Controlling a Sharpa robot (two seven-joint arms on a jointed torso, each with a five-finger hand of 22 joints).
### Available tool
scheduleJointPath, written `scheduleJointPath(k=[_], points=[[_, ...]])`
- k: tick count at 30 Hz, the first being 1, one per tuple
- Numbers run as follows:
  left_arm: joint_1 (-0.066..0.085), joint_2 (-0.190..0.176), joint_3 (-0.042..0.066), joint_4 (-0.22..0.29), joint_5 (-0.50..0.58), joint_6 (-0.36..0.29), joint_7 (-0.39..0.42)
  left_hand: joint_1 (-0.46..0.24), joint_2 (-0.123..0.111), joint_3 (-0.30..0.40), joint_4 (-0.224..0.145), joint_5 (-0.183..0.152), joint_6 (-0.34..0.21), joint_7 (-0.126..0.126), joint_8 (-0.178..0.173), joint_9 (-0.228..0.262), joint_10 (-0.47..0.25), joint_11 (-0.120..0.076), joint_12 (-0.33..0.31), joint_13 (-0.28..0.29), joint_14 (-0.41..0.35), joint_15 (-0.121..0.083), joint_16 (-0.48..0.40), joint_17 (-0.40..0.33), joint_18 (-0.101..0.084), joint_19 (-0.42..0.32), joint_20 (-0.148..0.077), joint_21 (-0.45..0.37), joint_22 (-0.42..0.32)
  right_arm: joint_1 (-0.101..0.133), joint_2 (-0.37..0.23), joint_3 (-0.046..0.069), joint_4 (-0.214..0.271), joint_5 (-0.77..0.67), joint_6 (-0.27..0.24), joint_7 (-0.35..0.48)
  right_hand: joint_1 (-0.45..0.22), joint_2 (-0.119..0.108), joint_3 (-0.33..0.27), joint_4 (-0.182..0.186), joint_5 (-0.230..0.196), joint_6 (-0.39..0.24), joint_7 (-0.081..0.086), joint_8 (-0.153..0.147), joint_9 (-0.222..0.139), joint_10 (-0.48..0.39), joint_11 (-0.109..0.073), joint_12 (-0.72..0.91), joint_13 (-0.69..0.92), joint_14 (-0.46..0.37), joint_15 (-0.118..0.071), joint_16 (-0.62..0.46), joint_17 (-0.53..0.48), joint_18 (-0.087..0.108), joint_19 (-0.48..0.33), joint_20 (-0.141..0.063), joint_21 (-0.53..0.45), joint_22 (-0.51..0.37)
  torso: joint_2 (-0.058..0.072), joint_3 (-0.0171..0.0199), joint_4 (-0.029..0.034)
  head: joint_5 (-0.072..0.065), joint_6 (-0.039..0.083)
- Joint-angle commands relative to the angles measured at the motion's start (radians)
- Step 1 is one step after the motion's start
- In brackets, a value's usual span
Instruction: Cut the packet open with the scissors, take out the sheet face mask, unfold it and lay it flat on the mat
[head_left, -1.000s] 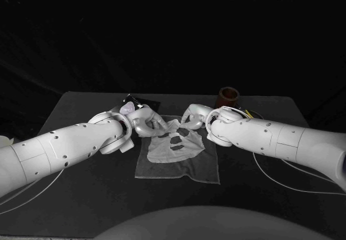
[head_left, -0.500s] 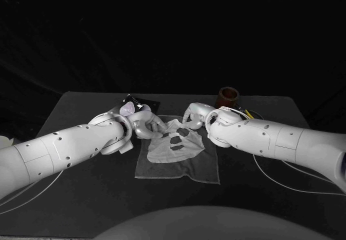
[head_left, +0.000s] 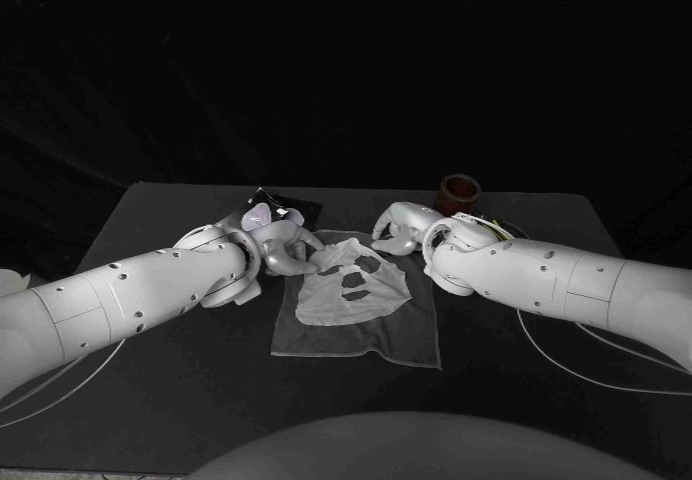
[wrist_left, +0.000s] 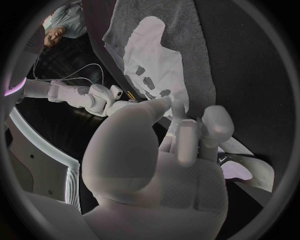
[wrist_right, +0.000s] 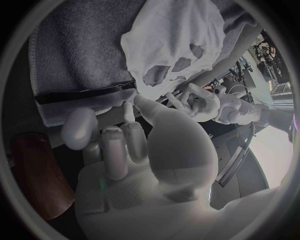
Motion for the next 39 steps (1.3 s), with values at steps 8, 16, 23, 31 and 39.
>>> scheduleJointPath(k=[8, 16, 23, 31, 39], points=[[0.0, -0.004, 0.0, 0.001, -0.02, 0.027, -0.037, -0.009, 0.003, -0.006, 0.004, -0.002, 0.027, 0.004, 0.003, 0.007, 0.007, -0.004, 0.012, 0.006, 0.012, -0.001, 0.01, 0.025, 0.003, 0.016, -0.001, 0.015, 0.007, 0.0, -0.045, 0.0, 0.068, 0.041, -0.04, 0.286, 0.053, 0.074, 0.076, -0.02, 0.012, -0.002, 0.005, -0.023, -0.01, 0.02, 0.011, -0.008, 0.11, 0.093, 0.015, -0.006, 0.22, 0.024, -0.012, 0.011, -0.014, -0.007, 0.0, 0.0005, -0.0002, 0.008, 0.0], [-0.001, -0.009, 0.0, 0.004, -0.02, -0.046, 0.019, -0.001, 0.006, -0.001, 0.0, -0.001, 0.071, -0.001, 0.017, 0.018, 0.004, -0.006, 0.015, 0.009, 0.009, -0.001, 0.007, 0.019, 0.005, 0.01, -0.001, 0.008, 0.0, -0.005, -0.054, -0.005, 0.101, -0.105, 0.008, 0.244, 0.055, 0.124, 0.255, -0.064, 0.027, 0.007, 0.02, -0.069, -0.05, 0.021, 0.024, -0.002, 0.113, 0.094, 0.024, -0.003, 0.225, 0.022, -0.005, 0.019, 0.002, 0.019, 0.0, 0.0002, -0.0001, 0.009, 0.0], [-0.002, -0.022, -0.001, 0.012, -0.037, -0.214, 0.186, 0.007, 0.006, 0.042, -0.006, -0.001, 0.177, -0.008, 0.053, 0.044, -0.047, -0.008, -0.057, -0.033, -0.085, -0.003, -0.085, -0.132, 0.038, -0.091, -0.004, -0.13, -0.113, -0.013, -0.046, -0.009, 0.093, -0.184, -0.022, 0.155, 0.025, 0.115, 0.298, -0.074, 0.008, 0.028, 0.017, -0.074, -0.06, 0.024, 0.021, 0.003, 0.115, 0.096, 0.022, -0.001, 0.229, 0.021, -0.002, 0.018, 0.009, 0.03, 0.0, 0.0003, 0.0023, 0.006, 0.0], [-0.003, -0.022, -0.002, 0.019, -0.162, -0.208, 0.22, 0.016, 0.012, 0.066, -0.02, -0.002, 0.234, -0.001, 0.079, 0.059, -0.06, 0.002, -0.151, -0.107, -0.138, 0.006, -0.145, -0.212, 0.052, -0.142, 0.004, -0.211, -0.178, -0.031, -0.026, -0.01, 0.068, -0.211, -0.05, 0.127, 0.02, 0.111, 0.297, -0.074, 0.007, 0.03, 0.017, -0.075, -0.061, 0.026, 0.021, 0.005, 0.117, 0.096, 0.022, 0.0, 0.23, 0.02, -0.001, 0.018, 0.011, 0.033, 0.001, -0.0002, 0.0028, 0.012, 0.0], [-0.009, -0.001, -0.013, 0.0, -0.268, -0.074, 0.139, 0.004, 0.022, 0.052, -0.014, -0.002, 0.276, 0.011, 0.097, 0.07, -0.049, 0.011, -0.177, -0.132, -0.135, 0.012, -0.154, -0.22, 0.049, -0.128, 0.009, -0.207, -0.176, -0.039, -0.014, -0.011, 0.06, -0.217, -0.059, 0.125, 0.016, 0.11, 0.297, -0.074, 0.003, 0.032, 0.017, -0.075, -0.062, 0.028, 0.021, 0.009, 0.12, 0.097, 0.022, 0.002, 0.234, 0.019, 0.002, 0.018, 0.016, 0.039, 0.001, -0.0008, 0.0002, 0.013, 0.0]])
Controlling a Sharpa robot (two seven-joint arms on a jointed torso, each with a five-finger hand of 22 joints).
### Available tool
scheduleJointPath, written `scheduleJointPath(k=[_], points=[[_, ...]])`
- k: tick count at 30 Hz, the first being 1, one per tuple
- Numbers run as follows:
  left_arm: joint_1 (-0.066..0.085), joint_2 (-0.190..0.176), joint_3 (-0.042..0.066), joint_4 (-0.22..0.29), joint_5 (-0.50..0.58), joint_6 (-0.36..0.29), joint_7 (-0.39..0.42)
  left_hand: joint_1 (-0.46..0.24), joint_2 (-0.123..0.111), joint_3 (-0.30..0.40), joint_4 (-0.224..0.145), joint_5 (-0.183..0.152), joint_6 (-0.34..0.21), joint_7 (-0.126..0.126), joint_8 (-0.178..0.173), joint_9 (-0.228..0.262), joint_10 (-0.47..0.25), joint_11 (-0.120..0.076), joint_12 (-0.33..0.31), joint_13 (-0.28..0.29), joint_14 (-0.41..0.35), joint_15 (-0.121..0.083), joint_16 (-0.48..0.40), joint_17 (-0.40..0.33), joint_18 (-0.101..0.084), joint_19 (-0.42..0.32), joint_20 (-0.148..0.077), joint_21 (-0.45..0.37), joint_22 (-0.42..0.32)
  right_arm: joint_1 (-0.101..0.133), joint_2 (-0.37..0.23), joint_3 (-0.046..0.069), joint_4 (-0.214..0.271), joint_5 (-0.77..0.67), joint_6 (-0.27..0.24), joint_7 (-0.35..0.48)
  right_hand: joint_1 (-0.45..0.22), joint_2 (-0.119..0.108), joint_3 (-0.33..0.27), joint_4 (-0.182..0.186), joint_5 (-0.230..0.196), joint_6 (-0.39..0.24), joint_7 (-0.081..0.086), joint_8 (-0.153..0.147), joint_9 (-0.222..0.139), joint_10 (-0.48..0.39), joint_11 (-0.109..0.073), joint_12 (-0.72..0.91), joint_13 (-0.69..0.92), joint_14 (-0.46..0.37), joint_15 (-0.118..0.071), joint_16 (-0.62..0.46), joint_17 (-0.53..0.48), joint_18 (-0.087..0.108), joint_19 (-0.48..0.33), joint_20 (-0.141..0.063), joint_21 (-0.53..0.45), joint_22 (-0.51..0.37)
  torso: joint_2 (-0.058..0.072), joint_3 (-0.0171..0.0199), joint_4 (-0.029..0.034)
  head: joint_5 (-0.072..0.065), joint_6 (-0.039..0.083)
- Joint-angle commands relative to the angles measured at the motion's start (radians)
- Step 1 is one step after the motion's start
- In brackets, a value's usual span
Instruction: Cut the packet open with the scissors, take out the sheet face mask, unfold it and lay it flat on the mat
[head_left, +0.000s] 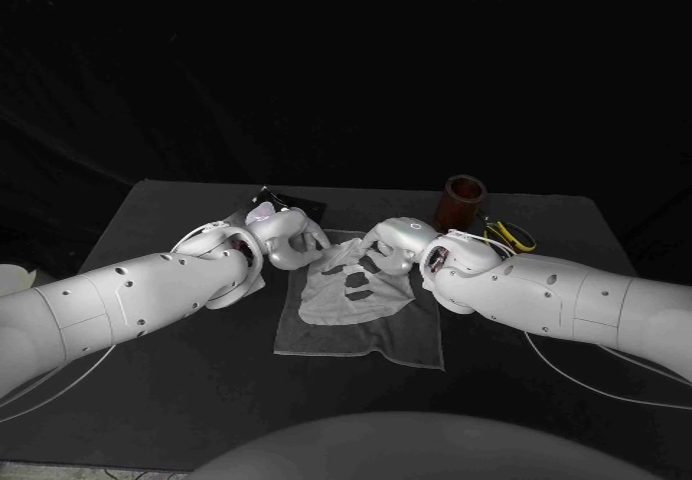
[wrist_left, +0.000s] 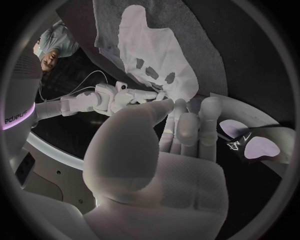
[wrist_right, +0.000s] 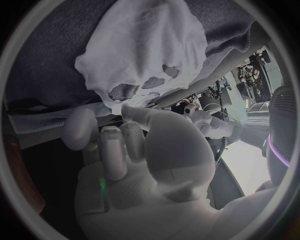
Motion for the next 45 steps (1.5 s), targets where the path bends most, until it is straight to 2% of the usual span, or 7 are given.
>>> scheduleJointPath(k=[1, 10, 14, 24, 37, 40, 45], points=[[-0.007, 0.009, -0.003, -0.011, -0.105, 0.085, -0.034, -0.002, 0.006, -0.007, -0.001, -0.002, 0.014, -0.003, 0.008, 0.003, 0.008, 0.003, -0.01, -0.005, 0.01, 0.001, 0.004, 0.005, 0.008, 0.011, 0.002, 0.003, 0.003, -0.002, 0.004, 0.0, -0.005, -0.032, -0.022, -0.021, -0.014, -0.001, 0.002, -0.001, -0.008, 0.009, 0.001, -0.003, -0.002, 0.027, 0.003, 0.003, 0.119, 0.099, 0.005, 0.005, 0.234, 0.004, 0.008, -0.002, 0.004, 0.002, 0.0, -0.0007, -0.0017, -0.002, 0.0], [-0.03, 0.049, -0.007, -0.075, -0.13, -0.02, -0.017, 0.003, 0.009, -0.013, -0.008, -0.002, 0.024, -0.005, 0.01, 0.006, -0.003, 0.004, -0.028, -0.019, 0.0, 0.001, -0.01, -0.015, 0.013, 0.002, 0.002, -0.02, -0.017, -0.008, 0.012, 0.0, -0.016, -0.034, -0.036, -0.008, -0.038, -0.027, -0.035, -0.001, -0.011, -0.008, -0.004, -0.016, -0.009, 0.025, 0.0, -0.003, 0.113, 0.098, 0.004, 0.004, 0.231, 0.006, 0.001, -0.003, -0.007, -0.005, 0.0, 0.0005, -0.0029, -0.001, 0.0], [-0.034, 0.056, -0.007, -0.085, -0.132, -0.051, -0.012, 0.004, 0.008, -0.015, -0.01, -0.002, 0.022, -0.005, 0.009, 0.006, -0.002, 0.004, -0.029, -0.02, 0.006, 0.002, -0.004, -0.004, 0.01, 0.009, 0.002, -0.01, -0.009, -0.009, 0.013, 0.0, -0.019, -0.035, -0.046, -0.003, -0.044, -0.042, -0.062, -0.004, -0.011, -0.016, -0.005, -0.022, -0.012, 0.024, -0.001, -0.004, 0.113, 0.098, 0.003, 0.003, 0.23, 0.006, 0.0, -0.004, -0.011, -0.006, 0.0, 0.0003, -0.0018, -0.002, 0.0], [-0.037, 0.055, -0.007, -0.077, -0.132, -0.073, -0.018, 0.005, 0.006, -0.02, -0.014, -0.002, 0.007, -0.005, -0.002, 0.002, 0.01, 0.002, -0.021, -0.019, 0.03, 0.001, 0.02, 0.033, 0.002, 0.035, 0.002, 0.024, 0.018, -0.01, 0.014, 0.001, -0.026, -0.041, -0.055, -0.004, -0.041, -0.044, -0.076, -0.006, -0.011, -0.026, -0.006, -0.03, -0.016, 0.023, -0.002, -0.005, 0.111, 0.097, 0.002, 0.002, 0.228, 0.007, -0.002, -0.004, -0.015, -0.008, 0.0, 0.0009, -0.0021, -0.004, 0.0], [-0.037, 0.055, -0.007, -0.071, -0.144, 0.065, -0.137, -0.005, 0.005, -0.029, -0.012, -0.002, -0.019, -0.01, -0.025, -0.004, 0.014, -0.002, 0.026, 0.005, 0.08, -0.002, 0.08, 0.119, -0.01, 0.076, 0.0, 0.083, 0.065, -0.01, 0.019, 0.001, -0.039, -0.073, 0.004, -0.046, -0.04, -0.04, -0.081, -0.005, -0.011, -0.035, -0.007, -0.036, -0.02, 0.021, -0.003, -0.009, 0.108, 0.096, 0.001, 0.0, 0.224, 0.009, -0.006, -0.005, -0.024, -0.016, -0.001, 0.0, -0.0005, -0.004, 0.0], [-0.037, 0.058, -0.007, -0.075, -0.148, 0.091, -0.175, -0.012, 0.004, -0.033, -0.006, -0.002, -0.035, -0.014, -0.036, -0.008, 0.012, -0.005, 0.051, 0.021, 0.108, -0.004, 0.113, 0.172, -0.018, 0.099, -0.001, 0.119, 0.095, -0.01, 0.021, 0.001, -0.043, -0.08, 0.017, -0.057, -0.04, -0.039, -0.082, -0.004, -0.011, -0.035, -0.007, -0.036, -0.02, 0.02, -0.003, -0.011, 0.107, 0.095, 0.001, -0.001, 0.222, 0.009, -0.007, -0.005, -0.026, -0.018, -0.001, 0.0006, -0.0008, -0.005, 0.0], [-0.037, 0.06, -0.007, -0.08, -0.153, 0.101, -0.231, -0.024, 0.007, -0.035, 0.009, -0.002, -0.066, -0.024, -0.056, -0.014, -0.011, -0.01, 0.085, 0.045, 0.119, -0.007, 0.133, 0.201, -0.018, 0.099, -0.003, 0.125, 0.1, -0.01, 0.024, 0.001, -0.049, -0.088, 0.005, -0.069, -0.041, -0.036, -0.084, -0.001, -0.011, -0.036, -0.008, -0.037, -0.021, 0.019, -0.003, -0.011, 0.107, 0.095, 0.001, -0.002, 0.222, 0.009, -0.008, -0.005, -0.027, -0.018, -0.001, 0.0, -0.0011, -0.004, 0.0]])
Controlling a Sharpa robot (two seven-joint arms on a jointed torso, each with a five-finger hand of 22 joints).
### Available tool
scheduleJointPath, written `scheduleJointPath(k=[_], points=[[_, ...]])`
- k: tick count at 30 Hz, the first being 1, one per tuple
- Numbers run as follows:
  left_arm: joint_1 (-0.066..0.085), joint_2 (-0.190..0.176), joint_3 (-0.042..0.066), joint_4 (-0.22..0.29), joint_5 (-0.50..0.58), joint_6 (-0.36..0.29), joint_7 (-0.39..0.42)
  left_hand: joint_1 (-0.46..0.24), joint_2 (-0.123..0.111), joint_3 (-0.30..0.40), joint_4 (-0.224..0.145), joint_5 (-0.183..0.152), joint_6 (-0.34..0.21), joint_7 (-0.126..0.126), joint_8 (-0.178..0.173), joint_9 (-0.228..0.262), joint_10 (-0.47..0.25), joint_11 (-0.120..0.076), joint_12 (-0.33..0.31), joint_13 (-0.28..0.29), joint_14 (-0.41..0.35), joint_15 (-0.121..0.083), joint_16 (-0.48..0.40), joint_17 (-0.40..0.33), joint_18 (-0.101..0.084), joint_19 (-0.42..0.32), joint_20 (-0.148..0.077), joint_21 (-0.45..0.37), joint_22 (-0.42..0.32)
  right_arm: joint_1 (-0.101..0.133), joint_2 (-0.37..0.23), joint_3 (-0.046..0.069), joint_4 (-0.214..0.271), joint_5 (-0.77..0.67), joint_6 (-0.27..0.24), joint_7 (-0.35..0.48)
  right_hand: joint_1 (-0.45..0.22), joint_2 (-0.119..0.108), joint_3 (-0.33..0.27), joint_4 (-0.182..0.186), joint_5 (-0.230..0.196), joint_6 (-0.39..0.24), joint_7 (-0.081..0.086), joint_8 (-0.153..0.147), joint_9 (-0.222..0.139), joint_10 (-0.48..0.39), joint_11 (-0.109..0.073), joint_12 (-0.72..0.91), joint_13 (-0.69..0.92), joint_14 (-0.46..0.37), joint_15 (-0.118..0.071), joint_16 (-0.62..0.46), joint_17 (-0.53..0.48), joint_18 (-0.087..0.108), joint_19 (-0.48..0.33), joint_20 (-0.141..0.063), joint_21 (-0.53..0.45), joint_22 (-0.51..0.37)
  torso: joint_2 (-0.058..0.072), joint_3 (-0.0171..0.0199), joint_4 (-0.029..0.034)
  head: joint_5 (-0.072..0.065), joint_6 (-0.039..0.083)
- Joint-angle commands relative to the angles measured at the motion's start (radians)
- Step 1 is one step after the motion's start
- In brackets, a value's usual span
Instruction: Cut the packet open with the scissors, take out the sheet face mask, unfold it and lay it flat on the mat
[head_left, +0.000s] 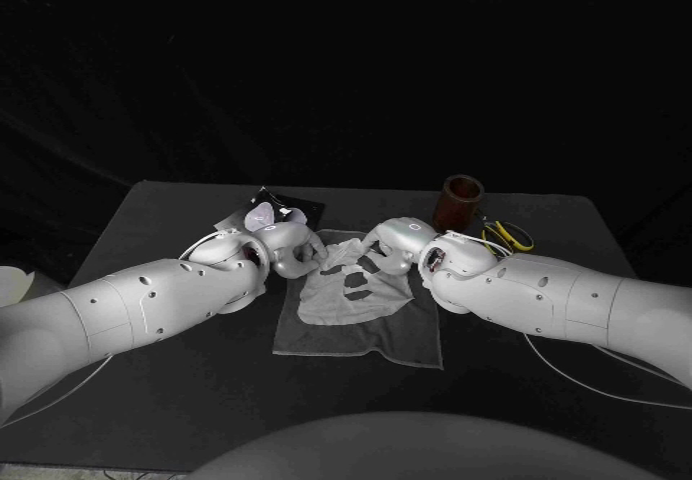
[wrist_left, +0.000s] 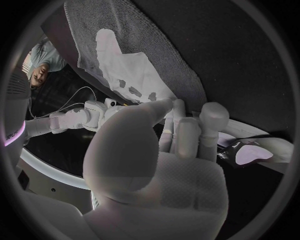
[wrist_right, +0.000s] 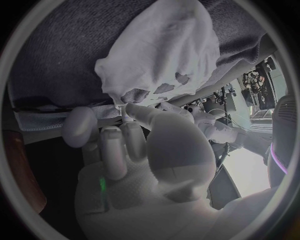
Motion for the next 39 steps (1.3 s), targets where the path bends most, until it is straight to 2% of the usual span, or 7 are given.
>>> scheduleJointPath(k=[1, 2, 6, 11, 23, 32, 39], points=[[-0.008, 0.0, -0.007, -0.01, -0.022, 0.071, -0.116, -0.013, 0.003, 0.003, 0.012, -0.002, -0.031, -0.001, -0.018, -0.012, -0.021, -0.001, 0.015, 0.012, 0.01, -0.001, 0.01, 0.017, -0.016, 0.001, -0.001, 0.001, -0.002, 0.0, 0.002, 0.0, -0.004, -0.027, 0.006, -0.03, 0.003, 0.002, -0.005, 0.002, -0.003, -0.005, -0.001, -0.004, -0.002, 0.022, -0.001, 0.0, 0.108, 0.097, -0.001, 0.004, 0.223, 0.009, -0.002, -0.001, 0.0, 0.004, 0.0, 0.0002, 0.0003, 0.0, 0.0], [-0.008, -0.001, -0.007, -0.01, -0.022, 0.064, -0.122, -0.012, 0.004, 0.005, 0.014, -0.002, -0.058, -0.005, -0.028, -0.018, -0.026, -0.003, 0.024, 0.017, 0.01, -0.003, 0.011, 0.018, -0.016, 0.001, -0.002, 0.004, 0.0, 0.0, 0.003, 0.0, -0.004, -0.027, 0.004, -0.03, 0.003, 0.003, -0.005, 0.002, -0.003, -0.005, -0.001, -0.004, -0.002, 0.022, -0.001, 0.0, 0.108, 0.097, -0.001, 0.004, 0.223, 0.009, -0.002, -0.001, 0.0, 0.004, 0.0, 0.0006, 0.0003, -0.001, 0.0], [-0.008, -0.009, -0.007, -0.007, -0.022, 0.04, -0.131, -0.014, 0.001, 0.005, 0.016, -0.002, -0.075, -0.008, -0.035, -0.022, -0.029, -0.005, 0.032, 0.023, 0.01, -0.005, 0.013, 0.021, -0.017, 0.004, -0.004, 0.009, 0.005, 0.0, 0.002, 0.0, -0.005, -0.028, 0.004, -0.034, 0.004, 0.005, -0.006, 0.002, -0.003, -0.002, -0.001, -0.002, -0.001, 0.023, -0.001, 0.001, 0.109, 0.098, -0.001, 0.005, 0.224, 0.009, -0.001, -0.001, 0.001, 0.006, 0.001, 0.0008, 0.0008, -0.001, 0.0], [-0.008, -0.022, -0.007, 0.001, -0.02, 0.029, -0.135, -0.012, 0.001, 0.006, 0.016, -0.002, -0.068, -0.008, -0.033, -0.02, -0.028, -0.006, 0.039, 0.027, 0.011, -0.006, 0.014, 0.021, -0.019, 0.008, -0.005, 0.016, 0.01, 0.0, -0.006, 0.0, -0.004, -0.034, -0.002, -0.046, 0.005, 0.006, -0.007, 0.002, -0.003, 0.001, 0.0, -0.001, -0.001, 0.023, -0.001, 0.002, 0.11, 0.098, -0.001, 0.006, 0.226, 0.008, -0.001, -0.002, 0.002, 0.007, 0.001, -0.0004, -0.0001, -0.002, 0.0], [-0.009, -0.041, -0.007, 0.014, -0.019, 0.034, -0.168, -0.005, -0.002, 0.011, 0.012, -0.002, -0.065, -0.004, -0.032, -0.018, -0.029, -0.006, 0.048, 0.032, 0.013, -0.007, 0.015, 0.024, -0.02, 0.013, -0.007, 0.022, 0.016, 0.0, -0.023, 0.0, 0.003, -0.024, -0.038, -0.054, 0.005, 0.006, -0.007, 0.002, -0.003, 0.002, 0.0, -0.001, -0.001, 0.023, -0.001, 0.002, 0.11, 0.098, -0.001, 0.006, 0.226, 0.008, 0.0, -0.002, 0.002, 0.007, 0.001, -0.0006, 0.0013, 0.002, 0.0], [-0.009, -0.041, -0.007, 0.014, -0.019, 0.005, -0.209, -0.002, -0.008, 0.016, 0.01, -0.002, -0.116, -0.006, -0.049, -0.03, -0.033, -0.007, 0.059, 0.038, 0.015, -0.007, 0.016, 0.025, -0.02, 0.014, -0.008, 0.026, 0.018, 0.0, -0.024, 0.0, 0.006, -0.021, 0.0, -0.065, 0.005, 0.004, -0.009, 0.001, -0.003, 0.002, 0.001, -0.001, -0.002, 0.022, 0.0, -0.001, 0.108, 0.098, -0.001, 0.005, 0.225, 0.009, -0.002, -0.002, -0.001, 0.004, 0.001, -0.0004, -0.0003, 0.004, 0.0], [-0.009, -0.046, -0.007, 0.014, -0.026, -0.001, -0.244, -0.001, -0.009, 0.017, 0.01, -0.002, -0.118, -0.004, -0.051, -0.03, -0.032, -0.007, 0.064, 0.041, 0.021, -0.008, 0.021, 0.035, -0.023, 0.021, -0.008, 0.035, 0.026, 0.0, -0.026, 0.0, 0.004, -0.027, 0.019, -0.079, 0.005, 0.003, -0.01, 0.002, -0.004, 0.002, 0.001, -0.002, -0.002, 0.021, 0.0, -0.002, 0.106, 0.097, 0.0, 0.003, 0.221, 0.01, -0.004, -0.002, -0.004, 0.002, 0.0, 0.0003, 0.0004, 0.002, 0.0]])
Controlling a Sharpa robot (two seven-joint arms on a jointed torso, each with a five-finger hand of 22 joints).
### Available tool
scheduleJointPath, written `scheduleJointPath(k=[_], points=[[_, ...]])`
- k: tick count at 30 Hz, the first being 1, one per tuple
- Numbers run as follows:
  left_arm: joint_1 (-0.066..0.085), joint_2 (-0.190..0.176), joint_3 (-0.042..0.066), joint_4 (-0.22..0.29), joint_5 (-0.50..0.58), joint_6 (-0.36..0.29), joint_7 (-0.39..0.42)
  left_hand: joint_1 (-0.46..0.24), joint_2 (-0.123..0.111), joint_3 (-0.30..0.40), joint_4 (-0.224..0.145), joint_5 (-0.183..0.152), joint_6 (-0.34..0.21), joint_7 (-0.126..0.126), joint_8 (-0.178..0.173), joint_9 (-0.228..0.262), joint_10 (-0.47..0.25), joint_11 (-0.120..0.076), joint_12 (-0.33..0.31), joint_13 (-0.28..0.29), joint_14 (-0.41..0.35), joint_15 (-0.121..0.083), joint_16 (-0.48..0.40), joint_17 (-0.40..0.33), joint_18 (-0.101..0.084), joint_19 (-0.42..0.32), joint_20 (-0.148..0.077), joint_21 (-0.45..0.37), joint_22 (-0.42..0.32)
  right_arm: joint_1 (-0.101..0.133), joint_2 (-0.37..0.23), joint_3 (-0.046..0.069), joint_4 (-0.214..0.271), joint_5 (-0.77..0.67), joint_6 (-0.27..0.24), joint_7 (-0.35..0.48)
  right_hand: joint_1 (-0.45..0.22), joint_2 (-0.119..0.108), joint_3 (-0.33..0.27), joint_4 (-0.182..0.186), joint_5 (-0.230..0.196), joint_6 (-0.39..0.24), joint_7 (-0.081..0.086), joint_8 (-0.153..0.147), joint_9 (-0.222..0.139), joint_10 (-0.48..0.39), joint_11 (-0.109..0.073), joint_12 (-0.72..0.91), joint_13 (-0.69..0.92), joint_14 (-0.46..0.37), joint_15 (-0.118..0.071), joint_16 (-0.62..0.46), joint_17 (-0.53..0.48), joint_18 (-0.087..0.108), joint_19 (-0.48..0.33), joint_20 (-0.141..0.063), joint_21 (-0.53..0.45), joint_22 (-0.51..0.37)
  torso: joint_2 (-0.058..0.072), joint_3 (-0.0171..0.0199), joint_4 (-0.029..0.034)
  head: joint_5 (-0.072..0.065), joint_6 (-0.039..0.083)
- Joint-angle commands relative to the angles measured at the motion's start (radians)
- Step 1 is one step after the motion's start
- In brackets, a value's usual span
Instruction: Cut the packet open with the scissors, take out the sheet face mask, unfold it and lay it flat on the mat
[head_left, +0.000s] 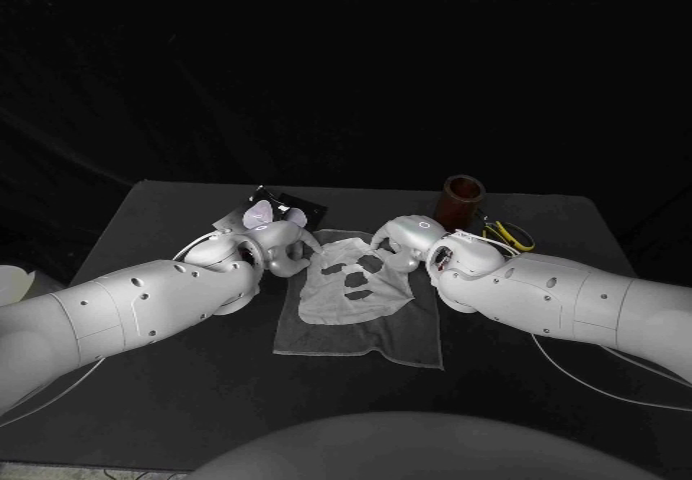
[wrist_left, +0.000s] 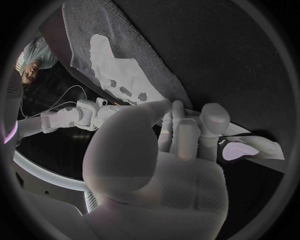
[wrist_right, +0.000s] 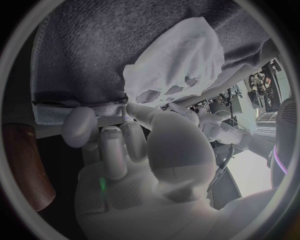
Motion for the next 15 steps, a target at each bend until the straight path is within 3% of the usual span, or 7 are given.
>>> scheduleJointPath(k=[1, 15], points=[[-0.009, -0.014, -0.008, -0.021, -0.024, 0.022, -0.133, 0.001, -0.007, 0.006, 0.0, -0.002, -0.056, 0.058, -0.001, 0.002, -0.007, 0.0, 0.008, 0.002, 0.01, 0.0, 0.006, 0.003, -0.007, 0.006, -0.001, 0.004, 0.002, -0.001, -0.002, -0.001, -0.002, -0.01, 0.027, -0.027, 0.005, 0.003, -0.005, 0.002, -0.004, 0.001, 0.002, -0.002, 0.001, 0.025, 0.004, -0.002, 0.106, 0.099, -0.002, 0.001, 0.222, 0.01, -0.004, -0.002, -0.004, 0.0, 0.0, 0.0004, 0.0005, -0.001, 0.0], [-0.009, -0.027, -0.004, -0.012, -0.038, -0.004, -0.145, 0.005, -0.007, 0.01, -0.002, -0.001, -0.047, 0.059, 0.002, 0.005, -0.006, 0.0, 0.014, 0.005, 0.012, 0.0, 0.008, 0.006, -0.008, 0.008, -0.002, 0.007, 0.004, -0.001, -0.01, -0.001, 0.002, -0.011, -0.011, -0.03, 0.004, 0.003, -0.007, 0.002, -0.004, 0.001, 0.003, -0.002, 0.0, 0.024, 0.004, -0.002, 0.106, 0.099, -0.001, 0.002, 0.223, 0.01, -0.003, -0.001, -0.004, 0.0, 0.0, 0.0009, 0.0006, -0.002, 0.0]])
